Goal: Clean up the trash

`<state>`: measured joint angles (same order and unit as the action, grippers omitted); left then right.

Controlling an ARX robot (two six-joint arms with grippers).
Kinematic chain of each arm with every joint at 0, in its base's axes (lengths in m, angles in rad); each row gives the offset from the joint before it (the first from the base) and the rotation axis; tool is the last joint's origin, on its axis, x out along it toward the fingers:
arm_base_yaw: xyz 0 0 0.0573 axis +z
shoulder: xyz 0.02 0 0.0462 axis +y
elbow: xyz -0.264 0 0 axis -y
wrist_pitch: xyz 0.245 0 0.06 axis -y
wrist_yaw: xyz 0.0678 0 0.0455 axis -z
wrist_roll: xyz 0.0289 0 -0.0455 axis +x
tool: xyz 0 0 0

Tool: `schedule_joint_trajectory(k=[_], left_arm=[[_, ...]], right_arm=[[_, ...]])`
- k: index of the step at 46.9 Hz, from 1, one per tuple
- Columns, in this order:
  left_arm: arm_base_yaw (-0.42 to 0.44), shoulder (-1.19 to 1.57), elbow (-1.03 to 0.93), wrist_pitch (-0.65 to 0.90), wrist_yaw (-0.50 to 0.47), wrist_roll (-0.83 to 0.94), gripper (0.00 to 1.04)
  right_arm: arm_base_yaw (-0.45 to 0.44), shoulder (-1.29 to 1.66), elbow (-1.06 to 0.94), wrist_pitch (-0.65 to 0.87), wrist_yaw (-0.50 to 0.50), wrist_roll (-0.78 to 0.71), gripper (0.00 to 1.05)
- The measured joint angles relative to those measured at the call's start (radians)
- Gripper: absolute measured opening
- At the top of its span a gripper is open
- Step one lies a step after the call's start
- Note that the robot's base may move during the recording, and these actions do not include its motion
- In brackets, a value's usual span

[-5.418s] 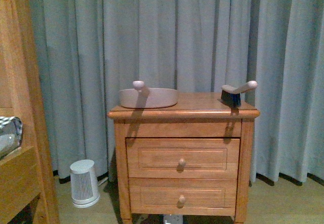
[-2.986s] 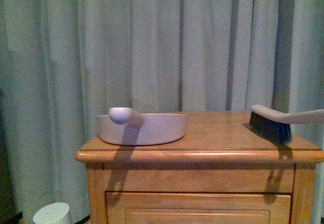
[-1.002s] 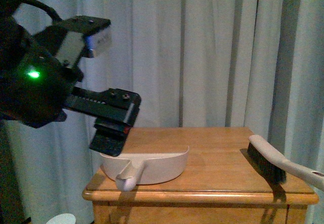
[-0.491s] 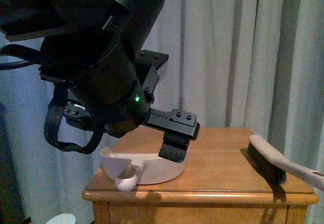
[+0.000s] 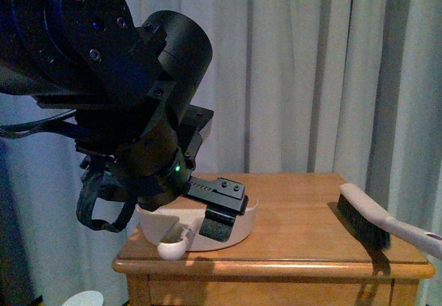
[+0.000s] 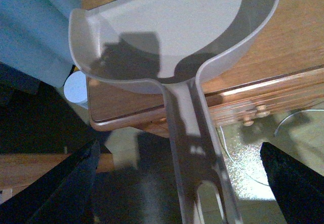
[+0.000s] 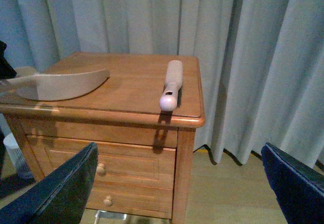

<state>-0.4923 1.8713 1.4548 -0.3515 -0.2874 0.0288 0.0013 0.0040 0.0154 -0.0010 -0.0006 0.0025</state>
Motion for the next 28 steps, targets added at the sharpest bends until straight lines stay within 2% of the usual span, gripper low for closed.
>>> schedule_joint_trajectory(k=[28], left_arm=[[0.013,0.067,0.005,0.024,0.025,-0.034,0.97]], right_arm=[[0.000,0.000,0.000,0.000,0.000,0.000,0.97]])
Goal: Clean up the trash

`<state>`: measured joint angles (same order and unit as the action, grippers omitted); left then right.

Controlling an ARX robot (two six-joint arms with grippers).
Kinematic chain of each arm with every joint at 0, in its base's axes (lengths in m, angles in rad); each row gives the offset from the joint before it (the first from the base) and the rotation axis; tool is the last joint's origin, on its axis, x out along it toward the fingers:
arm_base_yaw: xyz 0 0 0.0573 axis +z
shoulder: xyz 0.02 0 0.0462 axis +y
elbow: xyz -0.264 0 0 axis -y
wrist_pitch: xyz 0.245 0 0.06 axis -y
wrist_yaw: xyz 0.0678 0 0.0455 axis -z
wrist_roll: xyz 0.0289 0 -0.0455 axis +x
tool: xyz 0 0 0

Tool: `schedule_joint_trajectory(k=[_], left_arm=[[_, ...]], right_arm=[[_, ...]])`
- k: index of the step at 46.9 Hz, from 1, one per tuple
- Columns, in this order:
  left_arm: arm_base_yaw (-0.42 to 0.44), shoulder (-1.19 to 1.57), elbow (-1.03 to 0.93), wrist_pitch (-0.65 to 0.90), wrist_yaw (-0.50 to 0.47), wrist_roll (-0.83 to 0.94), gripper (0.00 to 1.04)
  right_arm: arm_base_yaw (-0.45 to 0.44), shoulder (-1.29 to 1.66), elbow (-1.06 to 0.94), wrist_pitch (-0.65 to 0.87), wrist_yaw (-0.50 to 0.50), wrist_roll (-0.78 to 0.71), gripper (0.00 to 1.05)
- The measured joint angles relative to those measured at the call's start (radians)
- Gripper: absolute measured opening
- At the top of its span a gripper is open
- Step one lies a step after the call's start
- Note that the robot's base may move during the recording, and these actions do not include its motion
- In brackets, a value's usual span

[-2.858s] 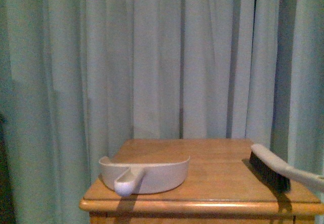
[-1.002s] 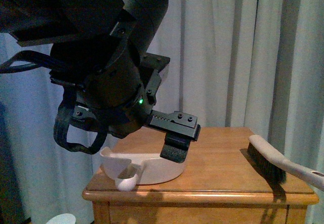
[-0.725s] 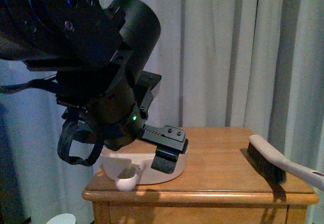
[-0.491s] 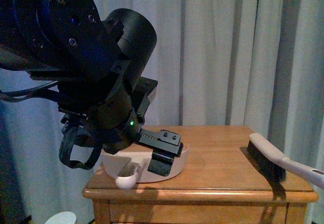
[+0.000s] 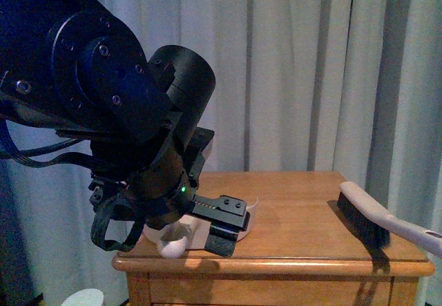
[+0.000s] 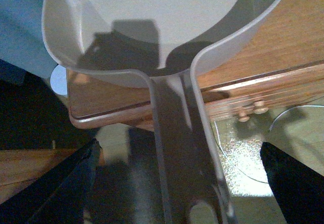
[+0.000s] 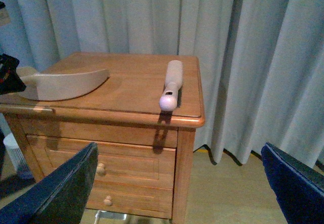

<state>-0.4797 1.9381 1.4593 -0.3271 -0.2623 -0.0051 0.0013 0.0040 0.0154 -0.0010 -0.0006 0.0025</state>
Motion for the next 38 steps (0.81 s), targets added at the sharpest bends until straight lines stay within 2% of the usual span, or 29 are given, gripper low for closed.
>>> schedule_joint_trajectory(k=[38], left_arm=[[0.012,0.023,-0.037,0.038,0.001,-0.004,0.97]], right_arm=[[0.000,0.000,0.000,0.000,0.000,0.000,0.97]])
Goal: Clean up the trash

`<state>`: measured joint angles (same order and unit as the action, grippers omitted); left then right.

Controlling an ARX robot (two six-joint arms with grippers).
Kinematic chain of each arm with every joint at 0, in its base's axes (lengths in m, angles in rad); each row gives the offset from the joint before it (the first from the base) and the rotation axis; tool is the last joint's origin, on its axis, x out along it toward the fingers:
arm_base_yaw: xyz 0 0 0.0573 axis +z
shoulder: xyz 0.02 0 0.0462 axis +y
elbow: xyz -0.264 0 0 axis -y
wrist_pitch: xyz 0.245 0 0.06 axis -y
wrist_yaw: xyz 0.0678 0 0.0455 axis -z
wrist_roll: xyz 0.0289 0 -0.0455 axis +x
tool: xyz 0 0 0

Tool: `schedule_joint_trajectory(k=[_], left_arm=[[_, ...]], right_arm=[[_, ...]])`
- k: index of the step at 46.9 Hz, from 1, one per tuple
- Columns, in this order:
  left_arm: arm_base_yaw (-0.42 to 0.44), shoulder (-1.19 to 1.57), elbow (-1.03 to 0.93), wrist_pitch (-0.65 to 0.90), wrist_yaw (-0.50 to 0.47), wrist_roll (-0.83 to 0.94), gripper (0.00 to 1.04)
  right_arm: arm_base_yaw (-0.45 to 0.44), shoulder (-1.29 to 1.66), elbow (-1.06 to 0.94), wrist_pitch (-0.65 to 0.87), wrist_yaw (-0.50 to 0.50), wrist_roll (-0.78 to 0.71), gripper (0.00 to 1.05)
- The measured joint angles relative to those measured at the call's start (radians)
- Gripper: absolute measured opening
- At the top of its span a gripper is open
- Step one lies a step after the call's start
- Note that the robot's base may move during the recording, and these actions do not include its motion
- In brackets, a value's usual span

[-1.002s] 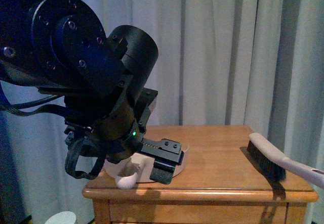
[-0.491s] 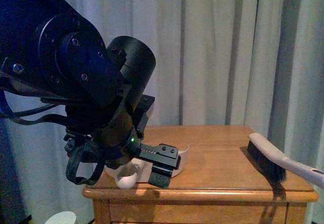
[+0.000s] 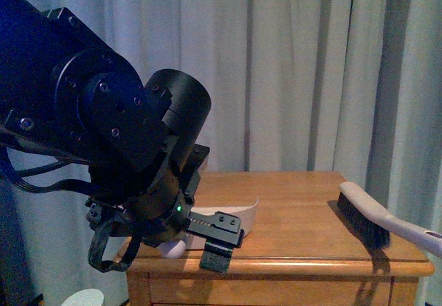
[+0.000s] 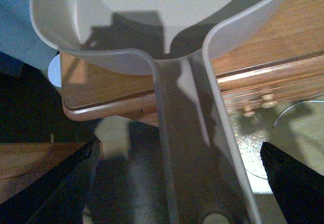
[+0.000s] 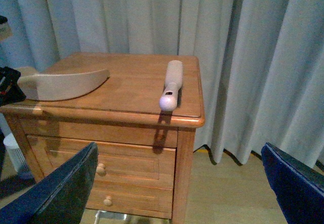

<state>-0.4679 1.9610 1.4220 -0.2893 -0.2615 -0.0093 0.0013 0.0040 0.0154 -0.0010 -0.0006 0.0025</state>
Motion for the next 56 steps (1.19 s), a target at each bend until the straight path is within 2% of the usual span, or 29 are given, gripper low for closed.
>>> schedule_joint_trajectory(k=[17,28,31,35,37,56], left_arm=[[0.006,0.005,-0.004,0.008,-0.004,0.002,0.97],[0.010,0.005,-0.004,0.008,-0.008,0.005,0.64],[0.010,0.005,-0.004,0.008,-0.008,0.005,0.53],[0.010,0.005,-0.004,0.008,-0.005,0.004,0.34],[0.010,0.005,-0.004,0.008,-0.006,0.005,0.29],[0.026,-0.019,-0.018,0.017,0.020,0.017,0.28]], right_arm=[[0.000,0.000,0.000,0.000,0.000,0.000,0.97],[0.000,0.000,0.000,0.000,0.000,0.000,0.97],[0.000,0.000,0.000,0.000,0.000,0.000,0.97],[0.000,0.000,0.000,0.000,0.000,0.000,0.97],[0.000,0.000,0.000,0.000,0.000,0.000,0.97],[0.000,0.000,0.000,0.000,0.000,0.000,0.97]])
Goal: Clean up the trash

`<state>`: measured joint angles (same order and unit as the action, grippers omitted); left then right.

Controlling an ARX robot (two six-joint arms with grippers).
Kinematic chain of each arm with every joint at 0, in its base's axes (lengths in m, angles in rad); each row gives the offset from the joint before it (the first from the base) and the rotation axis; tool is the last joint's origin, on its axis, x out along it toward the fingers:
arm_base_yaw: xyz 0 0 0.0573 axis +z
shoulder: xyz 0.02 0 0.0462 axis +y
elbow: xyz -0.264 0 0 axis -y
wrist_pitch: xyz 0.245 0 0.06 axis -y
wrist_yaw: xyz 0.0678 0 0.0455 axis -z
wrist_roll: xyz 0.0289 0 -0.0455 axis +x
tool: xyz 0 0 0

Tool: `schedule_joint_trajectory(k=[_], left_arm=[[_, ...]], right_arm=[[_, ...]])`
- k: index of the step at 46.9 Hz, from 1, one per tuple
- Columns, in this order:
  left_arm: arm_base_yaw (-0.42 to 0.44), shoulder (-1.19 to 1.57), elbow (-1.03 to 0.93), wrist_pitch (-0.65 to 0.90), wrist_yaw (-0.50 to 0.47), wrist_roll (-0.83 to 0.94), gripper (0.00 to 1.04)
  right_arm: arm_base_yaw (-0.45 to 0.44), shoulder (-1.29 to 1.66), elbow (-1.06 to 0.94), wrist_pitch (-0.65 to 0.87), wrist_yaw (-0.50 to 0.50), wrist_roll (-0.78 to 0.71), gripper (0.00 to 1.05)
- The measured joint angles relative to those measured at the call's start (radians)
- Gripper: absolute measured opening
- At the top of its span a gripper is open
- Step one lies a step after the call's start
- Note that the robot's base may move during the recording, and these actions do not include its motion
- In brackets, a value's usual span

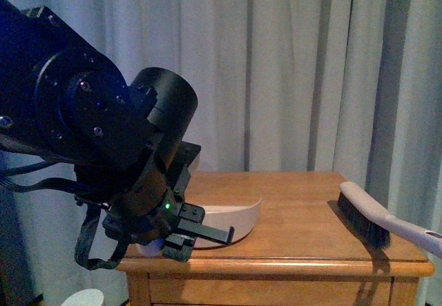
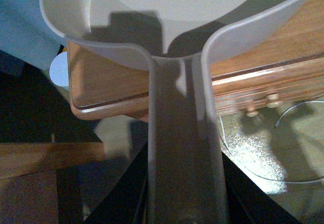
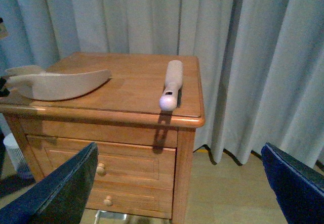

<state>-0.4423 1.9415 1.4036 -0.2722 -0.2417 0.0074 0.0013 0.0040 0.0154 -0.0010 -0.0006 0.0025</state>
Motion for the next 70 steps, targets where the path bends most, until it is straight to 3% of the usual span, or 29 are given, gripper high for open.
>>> schedule_joint_trajectory(k=[19,34,46,54,70], left_arm=[[0.038,-0.261,-0.086,0.140,0.126,0.027,0.28],[0.107,-0.642,-0.300,0.259,0.281,0.090,0.28],[0.209,-0.969,-0.435,0.217,0.447,0.124,0.28],[0.326,-1.159,-0.517,0.143,0.575,0.130,0.28],[0.476,-1.310,-0.616,0.049,0.694,0.131,0.28]], right_arm=[[0.000,0.000,0.000,0.000,0.000,0.000,0.97],[0.000,0.000,0.000,0.000,0.000,0.000,0.97],[0.000,0.000,0.000,0.000,0.000,0.000,0.97],[0.000,0.000,0.000,0.000,0.000,0.000,0.97],[0.000,0.000,0.000,0.000,0.000,0.000,0.97]])
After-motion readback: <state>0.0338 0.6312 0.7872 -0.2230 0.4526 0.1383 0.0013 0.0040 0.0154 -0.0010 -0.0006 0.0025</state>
